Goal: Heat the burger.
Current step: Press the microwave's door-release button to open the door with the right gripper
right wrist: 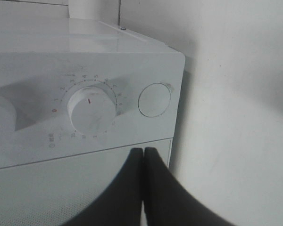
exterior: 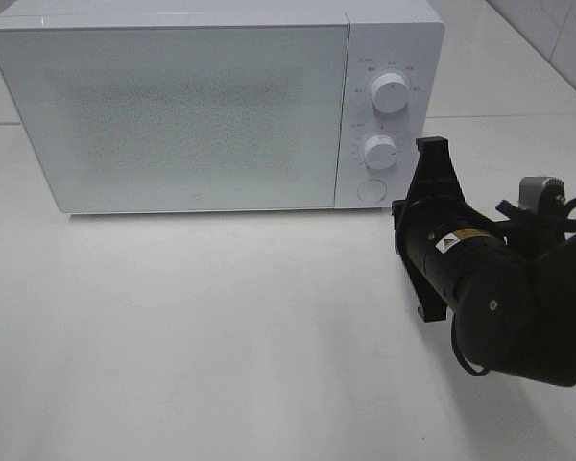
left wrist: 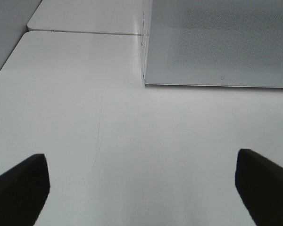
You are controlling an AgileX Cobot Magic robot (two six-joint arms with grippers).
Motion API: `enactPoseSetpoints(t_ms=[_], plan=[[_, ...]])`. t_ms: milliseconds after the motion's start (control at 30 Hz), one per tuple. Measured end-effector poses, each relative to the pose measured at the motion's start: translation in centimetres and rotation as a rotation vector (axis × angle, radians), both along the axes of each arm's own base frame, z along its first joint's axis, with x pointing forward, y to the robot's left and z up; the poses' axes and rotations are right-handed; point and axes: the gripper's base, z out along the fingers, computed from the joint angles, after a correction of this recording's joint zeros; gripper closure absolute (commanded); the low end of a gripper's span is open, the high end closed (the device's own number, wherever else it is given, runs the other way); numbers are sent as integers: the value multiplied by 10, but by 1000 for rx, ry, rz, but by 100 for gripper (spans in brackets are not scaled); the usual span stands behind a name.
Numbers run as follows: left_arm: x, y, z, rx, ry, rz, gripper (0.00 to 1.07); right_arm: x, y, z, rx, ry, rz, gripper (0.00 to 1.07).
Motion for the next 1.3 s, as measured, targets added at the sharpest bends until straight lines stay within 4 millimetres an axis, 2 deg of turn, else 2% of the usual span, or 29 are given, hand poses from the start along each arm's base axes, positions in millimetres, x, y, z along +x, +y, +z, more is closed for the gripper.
enactPoseSetpoints(t_ms=[267,800,1300], plan=[[0,0,0,0,0,0,6,25,0,-6,12,8,-31,107],[0,0,0,0,0,0,6,55,8,-22,46,34,-66,107],[0,0,0,0,0,0,6,75,19,-39,76,64,-89,107]])
